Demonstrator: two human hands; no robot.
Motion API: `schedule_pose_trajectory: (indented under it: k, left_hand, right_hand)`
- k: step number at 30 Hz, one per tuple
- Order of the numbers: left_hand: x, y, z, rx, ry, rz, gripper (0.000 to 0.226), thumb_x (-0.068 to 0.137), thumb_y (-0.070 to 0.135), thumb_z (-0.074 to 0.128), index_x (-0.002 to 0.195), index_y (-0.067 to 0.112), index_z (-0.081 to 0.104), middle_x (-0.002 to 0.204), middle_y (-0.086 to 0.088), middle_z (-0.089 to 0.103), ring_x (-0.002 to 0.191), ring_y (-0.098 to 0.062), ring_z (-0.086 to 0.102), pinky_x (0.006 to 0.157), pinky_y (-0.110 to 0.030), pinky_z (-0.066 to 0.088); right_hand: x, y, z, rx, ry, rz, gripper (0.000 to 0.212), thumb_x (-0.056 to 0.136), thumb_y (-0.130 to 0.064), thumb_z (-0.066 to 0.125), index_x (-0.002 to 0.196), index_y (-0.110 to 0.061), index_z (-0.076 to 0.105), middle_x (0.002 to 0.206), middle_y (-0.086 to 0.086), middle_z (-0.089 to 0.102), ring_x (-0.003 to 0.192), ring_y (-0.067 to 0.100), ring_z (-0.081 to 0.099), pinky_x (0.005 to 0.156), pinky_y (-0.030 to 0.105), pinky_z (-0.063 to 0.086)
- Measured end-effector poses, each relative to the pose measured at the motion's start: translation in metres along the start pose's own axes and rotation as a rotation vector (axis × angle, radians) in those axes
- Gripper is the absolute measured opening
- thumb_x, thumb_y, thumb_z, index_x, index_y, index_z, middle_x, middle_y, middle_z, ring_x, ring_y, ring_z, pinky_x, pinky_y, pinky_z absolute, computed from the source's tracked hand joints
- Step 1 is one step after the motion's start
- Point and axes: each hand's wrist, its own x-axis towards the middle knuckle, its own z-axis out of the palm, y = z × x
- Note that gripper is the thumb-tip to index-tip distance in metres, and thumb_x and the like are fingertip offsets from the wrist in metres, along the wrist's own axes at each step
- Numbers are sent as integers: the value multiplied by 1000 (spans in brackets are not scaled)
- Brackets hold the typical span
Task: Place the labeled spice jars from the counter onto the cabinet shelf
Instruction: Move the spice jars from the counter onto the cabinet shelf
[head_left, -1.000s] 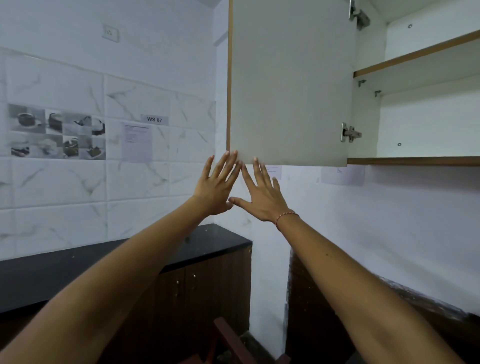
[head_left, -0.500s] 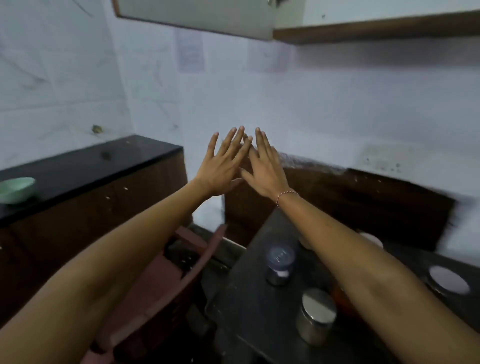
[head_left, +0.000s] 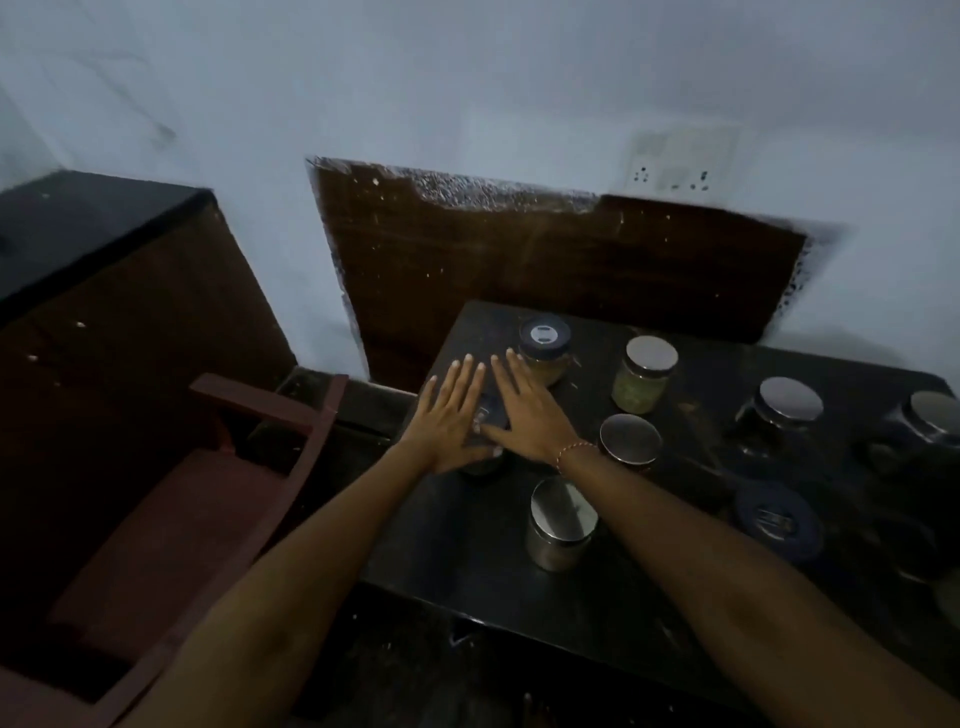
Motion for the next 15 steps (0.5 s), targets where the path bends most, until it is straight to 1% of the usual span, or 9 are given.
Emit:
schedule_pose_trajectory:
  k: [2, 4, 6, 8, 10, 12, 15]
  left_hand:
    - [4, -5, 17, -78, -89, -59, 111, 79, 70, 45, 143, 12, -26, 154, -12, -27, 143, -27, -22, 115, -45, -9]
    - [11, -8, 28, -166, -140, -122, 117, 77, 67, 53, 143, 11, -26, 154, -13, -27, 143, -27, -20, 116, -45, -5]
    - [18, -9, 35, -234, -182, -148, 121, 74, 62, 60, 143, 11, -25, 155, -13, -24, 145, -27, -15, 117, -45, 1]
    - [22, -10, 41, -268, -206, -155, 123, 73, 57, 67, 145, 11, -22, 156, -13, -20, 146, -29, -7, 117, -45, 9]
    - [24, -11, 47, -273, -196, -165, 123, 72, 52, 71, 146, 12, -18, 156, -13, -18, 146, -31, 2, 117, -44, 18]
    - [25, -12, 52, -293, -191, -173, 123, 71, 48, 73, 147, 13, -17, 156, -12, -16, 145, -32, 11, 116, -43, 24]
    - [30, -22, 49, -362, -209, -149, 127, 67, 45, 77, 146, 17, -19, 157, -8, -12, 141, -33, 22, 113, -44, 31]
  right_hand:
    - [6, 6, 11, 65, -106, 56, 104, 82, -48, 62, 149, -12, -10, 158, 12, -14, 147, 26, -10, 120, 43, 9]
    - [15, 10, 19, 110, -186, 95, 111, 78, -45, 68, 148, -11, -11, 158, 12, -14, 146, 26, -9, 119, 44, 11]
    - [23, 12, 26, 123, -258, 102, 114, 76, -43, 71, 148, -11, -12, 158, 11, -14, 147, 26, -8, 119, 46, 13]
    - [29, 14, 33, 145, -312, 107, 114, 75, -40, 72, 149, -12, -11, 158, 10, -11, 147, 28, -3, 118, 48, 16]
    - [33, 16, 39, 192, -321, 121, 113, 74, -38, 74, 149, -14, -8, 158, 10, -3, 145, 30, 8, 116, 47, 23]
    - [36, 16, 45, 246, -299, 138, 113, 72, -35, 76, 149, -15, -3, 155, 11, 8, 141, 30, 22, 112, 44, 30]
    - [42, 13, 47, 318, -223, 176, 110, 65, -31, 81, 148, -17, 10, 147, 10, 24, 133, 29, 36, 105, 40, 39]
